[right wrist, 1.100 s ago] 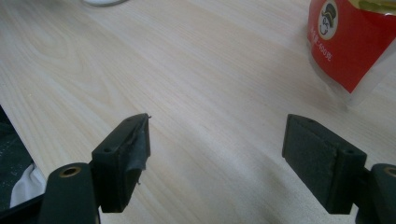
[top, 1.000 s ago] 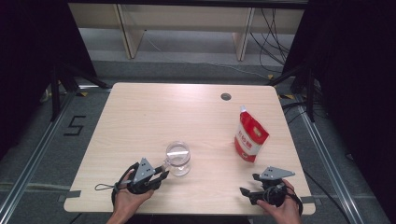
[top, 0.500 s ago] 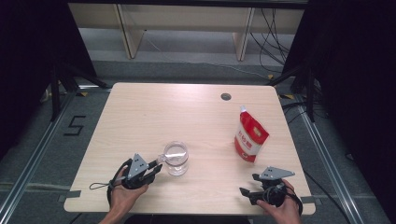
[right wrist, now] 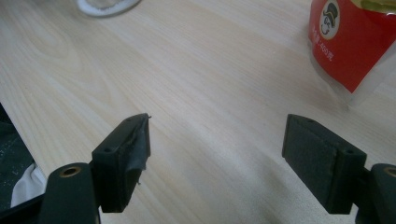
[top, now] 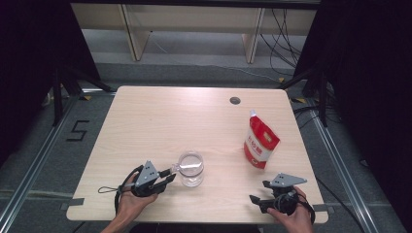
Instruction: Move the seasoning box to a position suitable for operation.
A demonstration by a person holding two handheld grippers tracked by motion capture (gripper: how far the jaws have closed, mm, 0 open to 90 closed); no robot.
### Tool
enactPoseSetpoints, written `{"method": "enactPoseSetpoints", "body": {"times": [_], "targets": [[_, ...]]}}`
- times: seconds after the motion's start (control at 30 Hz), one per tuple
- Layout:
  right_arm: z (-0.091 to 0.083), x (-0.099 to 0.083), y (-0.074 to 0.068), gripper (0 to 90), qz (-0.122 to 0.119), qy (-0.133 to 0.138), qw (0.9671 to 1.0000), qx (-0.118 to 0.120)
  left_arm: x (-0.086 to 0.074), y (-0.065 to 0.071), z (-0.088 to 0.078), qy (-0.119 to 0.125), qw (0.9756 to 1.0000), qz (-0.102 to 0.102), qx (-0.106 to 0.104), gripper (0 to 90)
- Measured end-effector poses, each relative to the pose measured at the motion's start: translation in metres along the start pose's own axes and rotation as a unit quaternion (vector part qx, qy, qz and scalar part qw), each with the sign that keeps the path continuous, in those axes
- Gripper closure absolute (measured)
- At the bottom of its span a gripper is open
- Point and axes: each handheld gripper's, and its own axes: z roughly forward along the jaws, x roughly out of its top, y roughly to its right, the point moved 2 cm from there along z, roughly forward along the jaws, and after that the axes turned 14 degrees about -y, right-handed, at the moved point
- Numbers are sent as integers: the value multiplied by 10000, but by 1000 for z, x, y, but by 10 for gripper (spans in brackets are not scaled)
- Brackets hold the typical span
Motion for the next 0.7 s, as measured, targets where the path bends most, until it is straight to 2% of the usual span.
{"method": "enactPoseSetpoints", "body": {"times": [0.03,0.07,0.13,0.17,0.33,0.4,0.43,0.53,0.7], "targets": [[0,0,0,244,10,4,10000,25,0,4,1,24,9999,-132,-52,744],[0,0,0,244,5,9,10000,59,1,5,1,36,9999,-135,-90,744],[0,0,0,244,21,-19,10000,76,2,8,2,57,9999,-34,-132,744],[0,0,0,244,24,-22,10000,77,2,10,3,78,9997,-54,-204,744],[0,0,-1,244,27,-16,10000,36,4,14,4,89,9995,94,-296,743],[0,0,0,244,1,10,10000,52,4,15,5,132,9990,223,-373,744],[0,0,0,244,-1,12,10000,47,4,16,5,133,9988,189,-426,743],[0,0,0,244,-3,10,10000,49,6,20,7,142,9979,342,-534,743],[1,1,-1,244,7,1,10000,72,8,27,9,176,9963,387,-742,744]]}}
